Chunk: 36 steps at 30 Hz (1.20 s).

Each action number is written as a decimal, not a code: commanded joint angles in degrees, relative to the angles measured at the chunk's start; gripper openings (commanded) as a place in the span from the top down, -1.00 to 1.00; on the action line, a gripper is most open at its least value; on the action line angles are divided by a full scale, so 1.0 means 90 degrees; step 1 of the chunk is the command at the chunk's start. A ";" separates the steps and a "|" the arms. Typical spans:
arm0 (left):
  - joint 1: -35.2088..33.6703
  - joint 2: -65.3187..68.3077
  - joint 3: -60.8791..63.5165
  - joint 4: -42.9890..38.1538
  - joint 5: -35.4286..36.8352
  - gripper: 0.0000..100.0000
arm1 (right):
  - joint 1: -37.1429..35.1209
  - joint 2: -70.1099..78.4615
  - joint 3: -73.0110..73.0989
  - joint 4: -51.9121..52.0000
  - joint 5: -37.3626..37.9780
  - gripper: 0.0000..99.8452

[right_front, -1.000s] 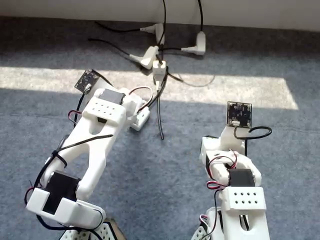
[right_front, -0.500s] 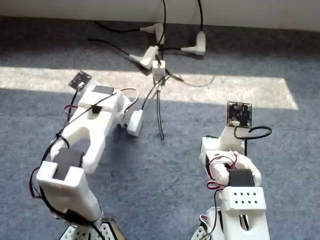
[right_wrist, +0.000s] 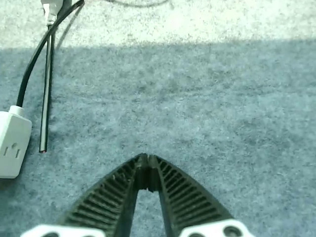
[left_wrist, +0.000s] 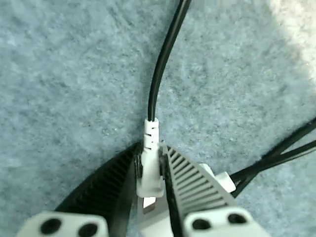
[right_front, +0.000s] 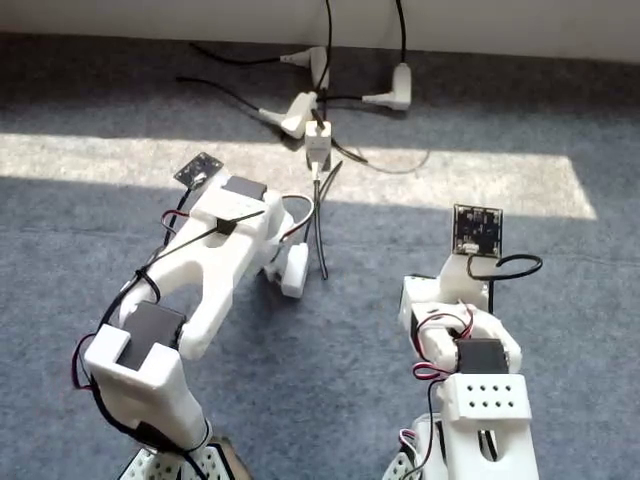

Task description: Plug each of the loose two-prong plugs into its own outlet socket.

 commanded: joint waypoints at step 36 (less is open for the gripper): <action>0.0142 -0.0366 -0.0347 0.0987 0.1993 0.99 | -0.3570 -0.0015 0.1763 -0.3033 0.0567 0.94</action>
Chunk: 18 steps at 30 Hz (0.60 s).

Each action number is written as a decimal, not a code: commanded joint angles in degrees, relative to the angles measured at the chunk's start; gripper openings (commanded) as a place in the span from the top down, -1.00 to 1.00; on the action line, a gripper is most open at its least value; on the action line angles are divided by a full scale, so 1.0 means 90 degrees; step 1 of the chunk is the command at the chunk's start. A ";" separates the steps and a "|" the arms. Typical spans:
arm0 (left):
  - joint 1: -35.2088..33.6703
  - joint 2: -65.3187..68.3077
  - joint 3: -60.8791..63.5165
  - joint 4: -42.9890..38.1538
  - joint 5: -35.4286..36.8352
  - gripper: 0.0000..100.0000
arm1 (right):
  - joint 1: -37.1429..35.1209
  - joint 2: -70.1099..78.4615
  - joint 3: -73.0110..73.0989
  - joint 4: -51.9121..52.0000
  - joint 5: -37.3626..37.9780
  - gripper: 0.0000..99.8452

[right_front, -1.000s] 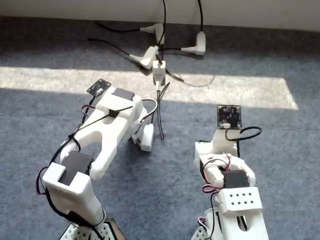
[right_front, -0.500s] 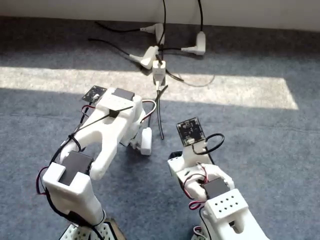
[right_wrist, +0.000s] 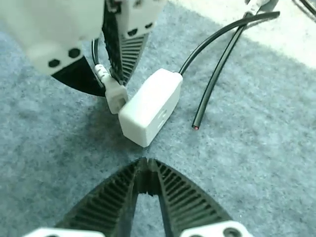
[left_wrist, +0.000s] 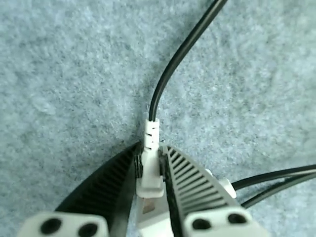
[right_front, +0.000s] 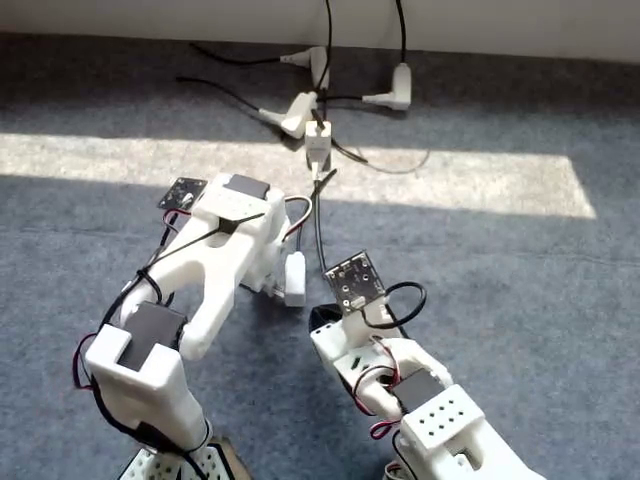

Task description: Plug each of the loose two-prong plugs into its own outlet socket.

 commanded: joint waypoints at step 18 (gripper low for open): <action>0.0278 -0.0327 -0.0259 0.0068 0.0059 0.99 | 0.0327 0.4332 -0.2789 -0.0415 0.0068 0.98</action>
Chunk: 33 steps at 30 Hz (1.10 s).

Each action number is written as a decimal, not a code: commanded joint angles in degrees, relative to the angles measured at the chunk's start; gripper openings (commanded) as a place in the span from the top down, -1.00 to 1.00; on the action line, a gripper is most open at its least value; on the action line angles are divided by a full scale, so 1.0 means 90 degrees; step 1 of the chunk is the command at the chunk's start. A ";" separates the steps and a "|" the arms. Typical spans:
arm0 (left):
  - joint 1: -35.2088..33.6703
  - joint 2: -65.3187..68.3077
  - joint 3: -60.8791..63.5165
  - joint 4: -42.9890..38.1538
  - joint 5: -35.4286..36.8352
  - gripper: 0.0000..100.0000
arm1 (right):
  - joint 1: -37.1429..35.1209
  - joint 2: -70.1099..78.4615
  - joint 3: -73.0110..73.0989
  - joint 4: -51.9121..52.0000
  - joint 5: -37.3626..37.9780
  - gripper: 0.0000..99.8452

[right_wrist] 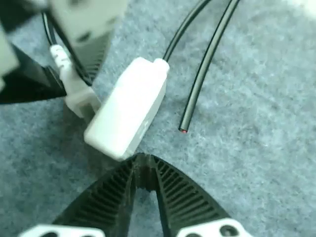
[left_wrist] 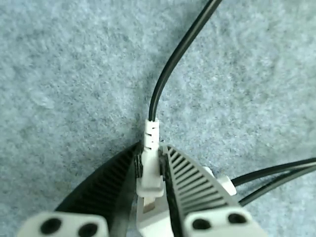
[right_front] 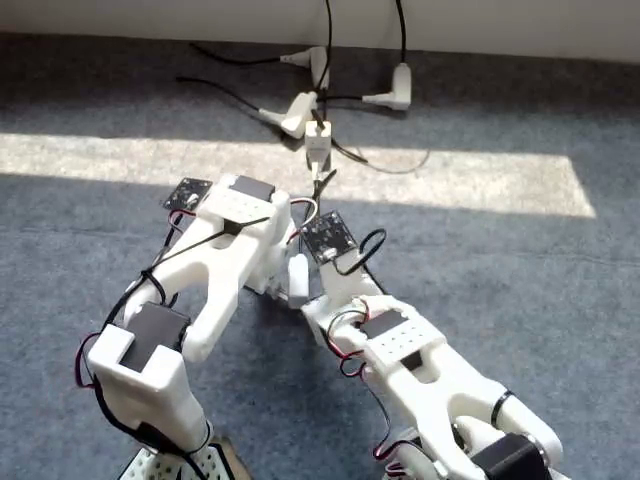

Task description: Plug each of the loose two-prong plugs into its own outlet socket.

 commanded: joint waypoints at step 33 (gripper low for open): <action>0.0532 -0.0366 -0.0278 -0.0234 0.0479 0.99 | -0.0601 0.0044 -0.0190 -0.0503 0.0332 0.98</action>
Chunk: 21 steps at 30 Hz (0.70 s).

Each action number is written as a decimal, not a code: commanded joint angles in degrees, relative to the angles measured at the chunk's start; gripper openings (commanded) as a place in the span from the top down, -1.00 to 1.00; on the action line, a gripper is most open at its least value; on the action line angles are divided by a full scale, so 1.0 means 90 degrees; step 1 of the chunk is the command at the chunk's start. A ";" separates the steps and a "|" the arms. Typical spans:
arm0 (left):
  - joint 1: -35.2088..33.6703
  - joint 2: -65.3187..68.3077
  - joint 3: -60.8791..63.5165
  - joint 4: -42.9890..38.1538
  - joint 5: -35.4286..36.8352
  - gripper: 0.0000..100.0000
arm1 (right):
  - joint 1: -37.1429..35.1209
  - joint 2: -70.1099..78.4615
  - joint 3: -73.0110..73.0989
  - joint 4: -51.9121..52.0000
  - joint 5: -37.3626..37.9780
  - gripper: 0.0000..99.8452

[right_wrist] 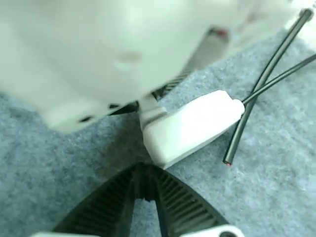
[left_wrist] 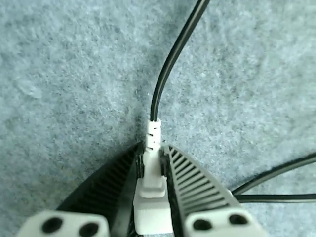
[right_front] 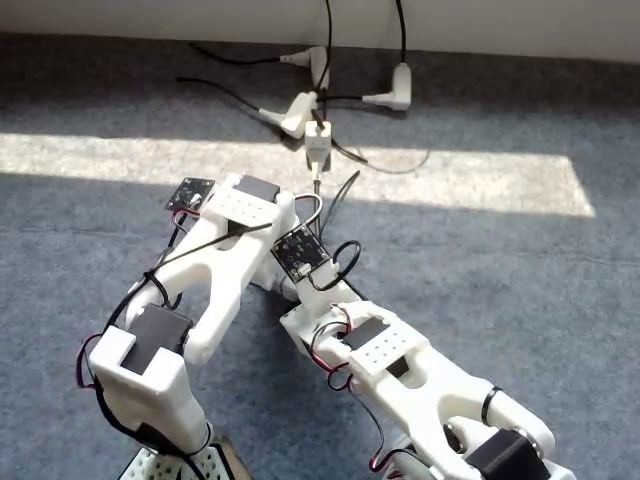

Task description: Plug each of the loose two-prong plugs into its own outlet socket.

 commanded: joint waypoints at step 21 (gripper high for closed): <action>0.0015 -0.0327 -0.0190 0.0029 0.0039 0.99 | 0.1568 -0.0005 -0.0611 0.0444 0.0508 0.98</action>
